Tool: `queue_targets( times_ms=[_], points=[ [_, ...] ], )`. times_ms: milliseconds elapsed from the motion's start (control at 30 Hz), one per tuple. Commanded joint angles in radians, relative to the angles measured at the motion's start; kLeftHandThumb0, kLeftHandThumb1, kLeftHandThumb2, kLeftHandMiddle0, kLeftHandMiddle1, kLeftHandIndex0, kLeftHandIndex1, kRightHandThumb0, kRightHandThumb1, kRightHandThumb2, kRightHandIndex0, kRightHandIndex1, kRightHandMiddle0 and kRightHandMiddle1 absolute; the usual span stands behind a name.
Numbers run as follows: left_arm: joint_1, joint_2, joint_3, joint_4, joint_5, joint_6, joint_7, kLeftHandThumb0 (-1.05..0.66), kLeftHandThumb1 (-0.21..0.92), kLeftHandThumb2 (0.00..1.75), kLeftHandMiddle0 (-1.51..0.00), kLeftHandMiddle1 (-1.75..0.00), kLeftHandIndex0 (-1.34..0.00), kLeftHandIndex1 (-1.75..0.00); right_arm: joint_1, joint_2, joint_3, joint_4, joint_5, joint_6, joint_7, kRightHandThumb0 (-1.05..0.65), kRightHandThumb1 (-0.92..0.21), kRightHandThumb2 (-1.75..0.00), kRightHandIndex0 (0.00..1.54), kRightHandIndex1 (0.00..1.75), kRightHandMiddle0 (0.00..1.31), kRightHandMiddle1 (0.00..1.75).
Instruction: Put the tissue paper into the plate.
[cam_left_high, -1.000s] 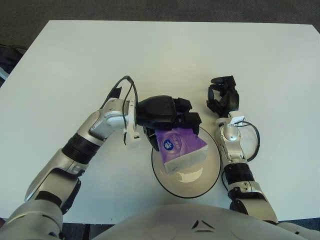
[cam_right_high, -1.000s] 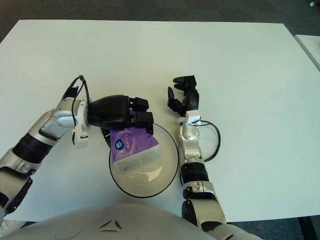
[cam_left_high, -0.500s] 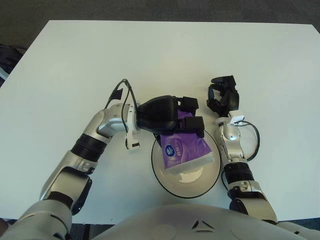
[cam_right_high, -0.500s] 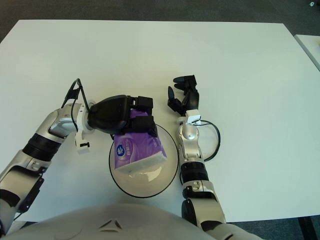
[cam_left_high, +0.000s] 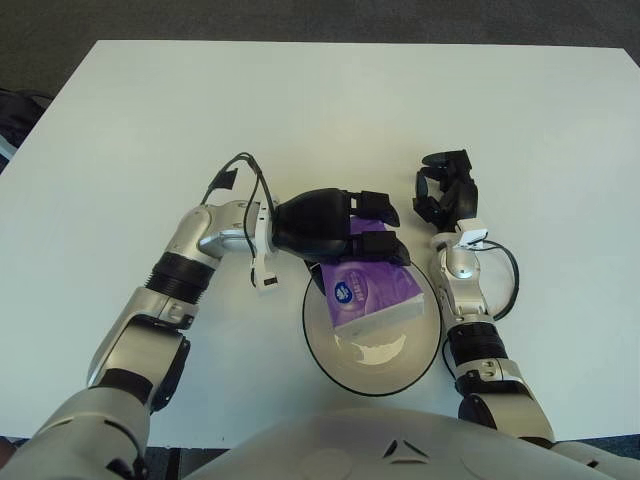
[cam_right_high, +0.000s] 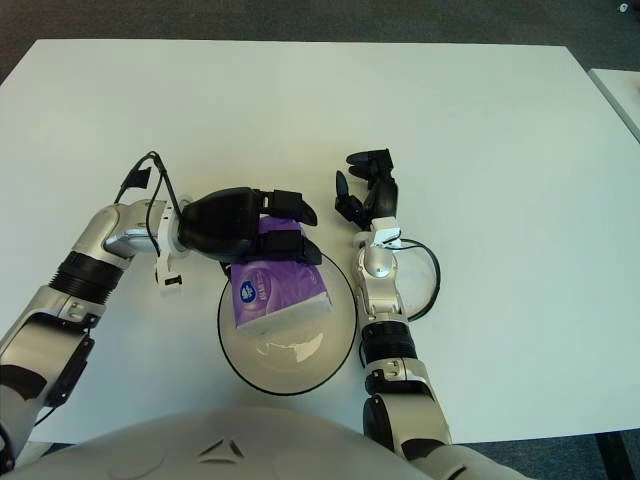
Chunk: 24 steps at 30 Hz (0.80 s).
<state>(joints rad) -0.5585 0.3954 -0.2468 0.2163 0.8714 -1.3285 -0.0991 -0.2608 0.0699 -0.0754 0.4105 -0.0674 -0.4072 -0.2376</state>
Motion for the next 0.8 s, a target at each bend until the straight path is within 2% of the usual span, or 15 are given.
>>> queue_targets(
  times_ms=[0, 333, 767],
  points=[
    [0.011, 0.011, 0.014, -0.028, 0.062, -0.001, 0.057, -0.69, 0.92, 1.03, -0.27, -0.11, 0.00, -0.39, 0.090, 0.002, -0.003, 0.113, -0.005, 0.088, -0.004, -0.01, -0.77, -0.59, 0.52, 1.44, 0.25, 1.58],
    [0.010, 0.031, 0.000, -0.052, 0.189, 0.041, 0.195, -0.77, 0.92, 1.14, -0.27, -0.07, 0.00, -0.36, 0.088, 0.003, -0.005, 0.110, 0.005, 0.098, -0.004, -0.01, -0.78, -0.58, 0.52, 1.44, 0.24, 1.57],
    [-0.005, 0.065, -0.046, -0.033, 0.219, 0.078, 0.301, -0.79, 0.92, 1.15, -0.25, -0.03, 0.00, -0.30, 0.090, 0.014, -0.015, 0.101, 0.038, 0.121, 0.015, -0.01, -0.82, -0.49, 0.51, 1.42, 0.25, 1.56]
  ],
)
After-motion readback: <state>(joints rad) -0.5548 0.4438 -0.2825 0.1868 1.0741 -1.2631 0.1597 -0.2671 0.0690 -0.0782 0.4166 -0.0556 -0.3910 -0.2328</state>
